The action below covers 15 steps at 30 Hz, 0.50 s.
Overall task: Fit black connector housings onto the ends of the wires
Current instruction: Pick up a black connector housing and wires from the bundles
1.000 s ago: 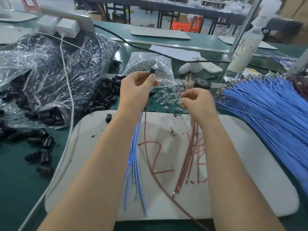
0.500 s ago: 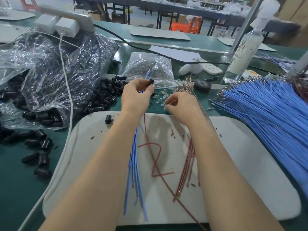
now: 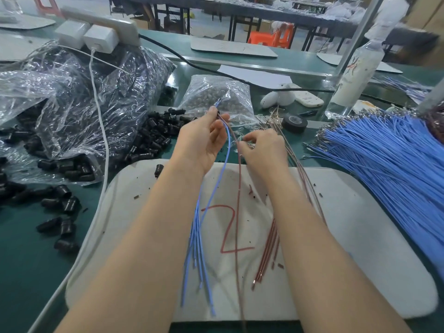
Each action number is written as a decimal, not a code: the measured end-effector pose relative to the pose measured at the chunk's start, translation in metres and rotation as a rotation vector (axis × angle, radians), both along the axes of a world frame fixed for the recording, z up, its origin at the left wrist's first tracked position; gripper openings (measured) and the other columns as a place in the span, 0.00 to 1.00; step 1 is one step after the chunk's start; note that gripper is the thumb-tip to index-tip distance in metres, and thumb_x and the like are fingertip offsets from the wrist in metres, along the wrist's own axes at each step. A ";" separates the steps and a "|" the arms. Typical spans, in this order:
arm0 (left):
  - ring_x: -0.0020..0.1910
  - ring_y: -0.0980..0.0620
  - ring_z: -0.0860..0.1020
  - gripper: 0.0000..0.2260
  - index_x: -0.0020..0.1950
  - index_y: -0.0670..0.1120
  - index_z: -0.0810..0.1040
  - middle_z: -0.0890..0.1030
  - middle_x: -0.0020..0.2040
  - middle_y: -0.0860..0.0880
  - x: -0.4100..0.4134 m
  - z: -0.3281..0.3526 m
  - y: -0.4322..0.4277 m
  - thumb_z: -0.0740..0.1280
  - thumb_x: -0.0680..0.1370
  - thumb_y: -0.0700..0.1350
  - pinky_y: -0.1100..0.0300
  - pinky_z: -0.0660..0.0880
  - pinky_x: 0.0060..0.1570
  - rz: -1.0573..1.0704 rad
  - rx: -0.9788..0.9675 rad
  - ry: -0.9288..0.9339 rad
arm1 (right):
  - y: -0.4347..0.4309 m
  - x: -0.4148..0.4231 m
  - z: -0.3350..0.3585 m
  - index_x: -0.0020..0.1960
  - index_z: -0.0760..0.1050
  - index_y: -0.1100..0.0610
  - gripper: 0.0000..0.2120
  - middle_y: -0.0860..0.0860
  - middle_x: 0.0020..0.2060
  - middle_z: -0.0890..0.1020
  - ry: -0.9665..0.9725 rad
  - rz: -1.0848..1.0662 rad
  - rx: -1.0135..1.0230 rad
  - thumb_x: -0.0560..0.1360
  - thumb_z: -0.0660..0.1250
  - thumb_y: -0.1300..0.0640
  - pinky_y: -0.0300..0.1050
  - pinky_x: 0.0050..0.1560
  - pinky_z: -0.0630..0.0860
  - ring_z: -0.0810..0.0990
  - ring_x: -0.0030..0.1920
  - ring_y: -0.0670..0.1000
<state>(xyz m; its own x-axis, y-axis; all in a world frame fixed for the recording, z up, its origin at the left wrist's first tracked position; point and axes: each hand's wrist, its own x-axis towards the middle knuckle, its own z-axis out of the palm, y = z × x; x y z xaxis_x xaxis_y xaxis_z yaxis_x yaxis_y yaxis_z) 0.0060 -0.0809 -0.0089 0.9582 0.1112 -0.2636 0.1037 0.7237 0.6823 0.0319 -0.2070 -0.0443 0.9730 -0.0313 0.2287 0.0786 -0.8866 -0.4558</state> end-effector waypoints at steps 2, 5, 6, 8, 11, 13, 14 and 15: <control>0.21 0.61 0.72 0.08 0.42 0.39 0.75 0.80 0.28 0.49 -0.001 -0.003 -0.002 0.64 0.79 0.41 0.71 0.71 0.23 0.007 -0.013 0.034 | 0.007 0.000 -0.003 0.60 0.78 0.52 0.17 0.57 0.60 0.73 0.021 -0.038 -0.099 0.77 0.63 0.45 0.50 0.61 0.67 0.70 0.62 0.60; 0.23 0.61 0.74 0.06 0.45 0.40 0.73 0.81 0.32 0.48 -0.001 -0.008 -0.006 0.63 0.80 0.41 0.70 0.73 0.25 0.014 0.130 0.031 | 0.013 0.001 -0.008 0.61 0.76 0.53 0.17 0.57 0.62 0.71 0.025 -0.088 -0.158 0.77 0.64 0.45 0.51 0.62 0.66 0.67 0.63 0.60; 0.24 0.60 0.75 0.04 0.47 0.41 0.72 0.81 0.34 0.47 0.000 -0.009 -0.008 0.63 0.80 0.40 0.69 0.74 0.26 0.022 0.183 0.015 | 0.014 0.002 -0.008 0.61 0.76 0.54 0.17 0.57 0.62 0.71 0.022 -0.100 -0.148 0.77 0.65 0.46 0.51 0.62 0.65 0.67 0.64 0.60; 0.26 0.59 0.77 0.02 0.51 0.43 0.71 0.81 0.37 0.47 0.000 -0.008 -0.012 0.62 0.80 0.40 0.67 0.76 0.30 0.040 0.286 -0.028 | 0.015 0.002 -0.007 0.60 0.74 0.55 0.14 0.56 0.61 0.73 0.013 -0.105 -0.109 0.77 0.65 0.50 0.51 0.61 0.66 0.69 0.63 0.59; 0.33 0.57 0.80 0.04 0.53 0.46 0.72 0.81 0.39 0.47 0.001 -0.009 -0.014 0.63 0.79 0.39 0.61 0.78 0.41 0.088 0.569 -0.139 | 0.014 0.001 -0.002 0.55 0.73 0.57 0.09 0.52 0.50 0.79 -0.042 -0.060 0.127 0.76 0.66 0.56 0.51 0.57 0.69 0.76 0.55 0.56; 0.40 0.52 0.81 0.05 0.49 0.49 0.72 0.81 0.43 0.47 0.001 -0.014 -0.014 0.64 0.79 0.38 0.57 0.78 0.47 0.116 0.837 -0.239 | 0.009 -0.002 0.003 0.53 0.73 0.58 0.07 0.50 0.42 0.78 -0.117 -0.042 0.393 0.75 0.66 0.60 0.48 0.53 0.72 0.77 0.47 0.54; 0.42 0.51 0.81 0.05 0.49 0.49 0.72 0.81 0.44 0.48 0.000 -0.018 -0.014 0.64 0.78 0.39 0.58 0.77 0.48 0.122 0.948 -0.287 | 0.005 -0.002 0.007 0.52 0.73 0.57 0.07 0.49 0.39 0.78 -0.163 -0.037 0.505 0.75 0.66 0.61 0.44 0.50 0.72 0.77 0.43 0.52; 0.43 0.50 0.81 0.06 0.49 0.49 0.72 0.80 0.44 0.50 -0.001 -0.022 -0.013 0.64 0.78 0.39 0.61 0.76 0.47 0.120 1.018 -0.326 | 0.001 -0.004 0.010 0.51 0.74 0.56 0.07 0.48 0.36 0.77 -0.195 -0.021 0.596 0.75 0.66 0.62 0.41 0.47 0.72 0.76 0.40 0.49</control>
<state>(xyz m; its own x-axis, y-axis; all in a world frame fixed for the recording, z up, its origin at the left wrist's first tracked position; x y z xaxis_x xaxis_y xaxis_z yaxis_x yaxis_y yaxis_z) 0.0048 -0.0944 -0.0312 0.9337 0.2326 0.2722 -0.2259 -0.2070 0.9519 0.0282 -0.2060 -0.0340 0.9132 -0.2263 0.3390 0.1954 -0.4870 -0.8512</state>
